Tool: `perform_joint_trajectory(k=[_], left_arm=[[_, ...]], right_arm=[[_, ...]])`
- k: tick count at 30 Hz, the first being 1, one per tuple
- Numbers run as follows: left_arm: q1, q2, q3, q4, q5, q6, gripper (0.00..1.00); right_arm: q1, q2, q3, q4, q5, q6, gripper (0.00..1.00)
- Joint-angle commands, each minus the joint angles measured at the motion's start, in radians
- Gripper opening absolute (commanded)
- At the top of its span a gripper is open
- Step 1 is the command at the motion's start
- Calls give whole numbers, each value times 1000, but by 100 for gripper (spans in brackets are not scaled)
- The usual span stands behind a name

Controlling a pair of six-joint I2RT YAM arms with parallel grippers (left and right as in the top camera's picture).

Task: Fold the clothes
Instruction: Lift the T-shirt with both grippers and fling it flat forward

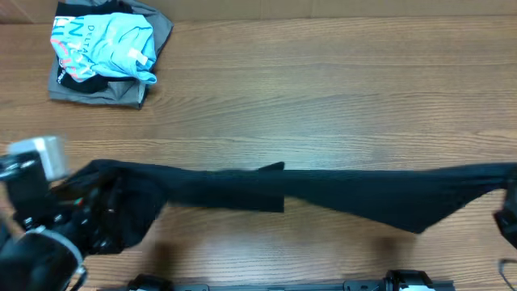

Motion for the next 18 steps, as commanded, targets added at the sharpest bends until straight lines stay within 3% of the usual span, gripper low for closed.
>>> perform_joint_trajectory(k=[1, 7, 12, 18], left_arm=[[-1, 8, 63, 57, -90, 5, 4], [-1, 113, 33, 185, -178, 5, 4], [0, 330, 30, 253, -202, 12, 4], [0, 660, 30, 414, -371, 54, 4]], right_arm=[[0, 0, 66, 45, 119, -13, 4], [0, 78, 35, 134, 129, -13, 4], [0, 246, 6, 207, 140, -13, 4], [-6, 533, 5, 321, 218, -13, 4]])
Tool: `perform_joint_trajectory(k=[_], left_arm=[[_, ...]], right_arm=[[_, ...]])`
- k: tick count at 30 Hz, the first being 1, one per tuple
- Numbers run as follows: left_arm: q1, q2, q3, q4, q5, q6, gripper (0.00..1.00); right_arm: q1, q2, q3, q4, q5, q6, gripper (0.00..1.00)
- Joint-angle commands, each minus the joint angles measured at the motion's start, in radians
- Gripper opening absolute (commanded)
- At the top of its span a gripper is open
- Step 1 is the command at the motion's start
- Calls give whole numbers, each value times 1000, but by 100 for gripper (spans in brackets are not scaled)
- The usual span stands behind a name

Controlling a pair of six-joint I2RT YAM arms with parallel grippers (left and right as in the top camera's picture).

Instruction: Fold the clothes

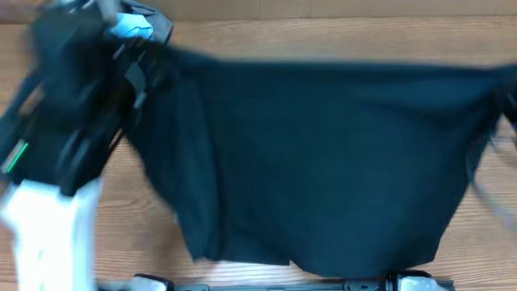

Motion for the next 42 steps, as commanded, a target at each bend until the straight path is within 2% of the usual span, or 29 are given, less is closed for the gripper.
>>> perform_joint_trajectory(k=[1, 6, 7, 8, 9, 10, 11, 12, 20, 24, 30, 31, 32, 35, 36, 39, 41, 42], left_arm=[[0, 187, -12, 71, -180, 57, 4], [4, 448, -12, 193, -307, 96, 4], [7, 485, -12, 209, -319, 102, 4], [11, 522, -12, 223, -325, 113, 5], [14, 554, -12, 233, -330, 122, 16], [17, 586, -12, 239, -330, 132, 45], [19, 606, -12, 237, -329, 133, 79], [20, 620, -12, 232, -327, 133, 100], [18, 570, 51, 109, -227, 132, 100], [11, 491, 114, -43, -80, 132, 100], [-4, 409, 118, -330, 135, 128, 100], [-7, 409, 117, -384, 169, 128, 99], [-10, 414, 112, -441, 206, 129, 96], [-30, 412, 31, -462, 335, 193, 50], [-43, 413, -11, -462, 353, 197, 40], [-77, 413, -119, -462, 336, 195, 4], [-102, 413, -198, -450, 336, 183, 4], [-112, 413, -229, -441, 336, 180, 4]], right_arm=[[-11, 172, -14, 50, 87, -7, 4], [-65, 415, -13, 195, 88, -43, 5], [-74, 449, -13, 213, 88, -63, 13], [-81, 482, -13, 227, 88, -87, 28], [-88, 510, -13, 235, 88, -106, 57], [-95, 543, -13, 238, 88, -127, 80], [-104, 567, -13, 234, 88, -140, 97], [-111, 583, -13, 225, 87, -138, 100], [-149, 540, 3, 119, -16, -127, 100], [-149, 476, 3, 20, -92, -129, 100], [-149, 458, -6, -213, -220, -216, 100], [-149, 459, -13, -238, -225, -222, 98], [-149, 459, -27, -259, -225, -225, 92], [-149, 459, -81, -276, -225, -226, 59], [-149, 460, -107, -271, -225, -235, 50], [-149, 460, -187, -250, -225, -237, 30], [-149, 459, -253, -225, -225, -237, 20], [-149, 460, -291, -206, -225, -237, 18]])
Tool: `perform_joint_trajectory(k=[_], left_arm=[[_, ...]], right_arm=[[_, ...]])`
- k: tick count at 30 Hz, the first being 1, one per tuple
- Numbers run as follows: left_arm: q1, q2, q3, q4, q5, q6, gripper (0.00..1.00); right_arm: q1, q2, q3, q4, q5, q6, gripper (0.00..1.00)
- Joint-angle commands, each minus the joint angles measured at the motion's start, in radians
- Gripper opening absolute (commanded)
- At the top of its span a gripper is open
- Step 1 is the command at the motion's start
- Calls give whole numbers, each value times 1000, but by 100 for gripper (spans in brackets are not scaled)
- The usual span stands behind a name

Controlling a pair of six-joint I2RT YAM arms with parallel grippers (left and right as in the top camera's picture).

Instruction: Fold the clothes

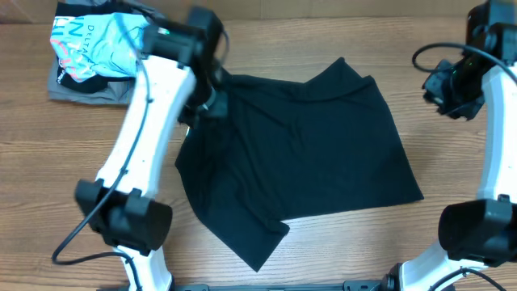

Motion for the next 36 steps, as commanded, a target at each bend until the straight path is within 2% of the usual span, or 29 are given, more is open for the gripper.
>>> perform_joint_trajectory(k=[1, 9, 13, 21, 28, 36], left_arm=[[-43, 10, -115, 22, 48, 3, 4], [-105, 8, -334, 98, 6, -66, 4], [-111, 8, -511, 203, 11, -98, 4], [-82, 8, -741, 425, 10, -177, 4], [-43, 8, -861, 489, 8, -180, 4], [-38, 8, -983, 573, 18, -181, 4]], right_arm=[[1, -4, -106, 40, -11, -8, 18], [1, -4, -389, 232, -60, -8, 19], [1, -5, -513, 330, -75, -7, 20], [1, -4, -634, 459, -157, 32, 13], [0, -4, -723, 563, -138, 47, 13], [0, -4, -883, 711, -108, 129, 13]])
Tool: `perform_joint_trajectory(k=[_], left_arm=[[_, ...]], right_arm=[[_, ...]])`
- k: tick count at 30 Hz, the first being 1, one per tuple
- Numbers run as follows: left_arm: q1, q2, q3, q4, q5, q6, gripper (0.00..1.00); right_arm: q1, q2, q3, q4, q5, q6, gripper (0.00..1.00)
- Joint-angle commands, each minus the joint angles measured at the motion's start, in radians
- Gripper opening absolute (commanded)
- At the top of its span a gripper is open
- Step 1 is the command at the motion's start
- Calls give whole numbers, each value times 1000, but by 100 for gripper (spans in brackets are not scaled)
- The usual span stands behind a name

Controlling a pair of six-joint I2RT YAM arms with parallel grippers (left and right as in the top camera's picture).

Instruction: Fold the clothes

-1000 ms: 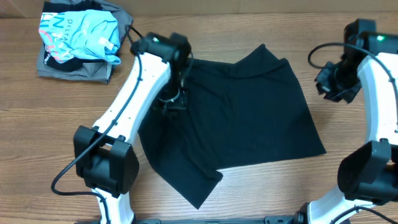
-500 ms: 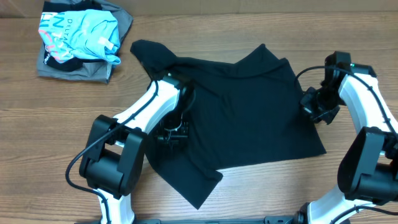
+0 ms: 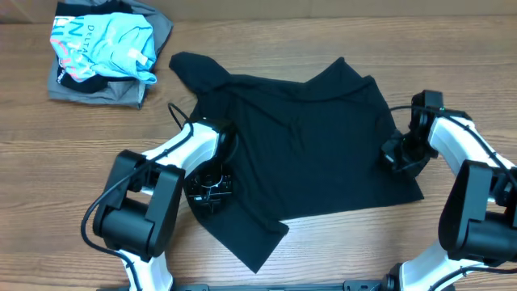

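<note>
A black garment (image 3: 307, 145) lies spread on the wooden table (image 3: 323, 40), with a sleeve (image 3: 190, 66) sticking out at its far left and a corner (image 3: 254, 250) pointing to the front. My left gripper (image 3: 210, 190) is low over the garment's left edge. My right gripper (image 3: 398, 155) is down at the garment's right edge. From overhead both look dark against the black cloth, so their jaws cannot be made out.
A pile of folded clothes (image 3: 101, 52), light blue on grey, sits at the far left corner. Both arm bases stand at the front edge, left (image 3: 133, 218) and right (image 3: 477, 218).
My left gripper moved from the garment's far left corner to its left edge nearer the front, uncovering the sleeve. My right gripper came from off the cloth at the far right down to its right edge.
The garment first hung stretched as a narrow band between both grippers near the front. Then it was spread wide and blurred across the view. Later it lay flat on the table with the left gripper at its far corner. Now both grippers are at its side edges.
</note>
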Motion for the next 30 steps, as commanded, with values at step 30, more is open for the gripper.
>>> perform_joint_trajectory(k=[30], left_arm=[[214, -156, -17, -125, -72, -25, 4]], right_arm=[[-147, -8, 157, -160, 164, 100, 4]])
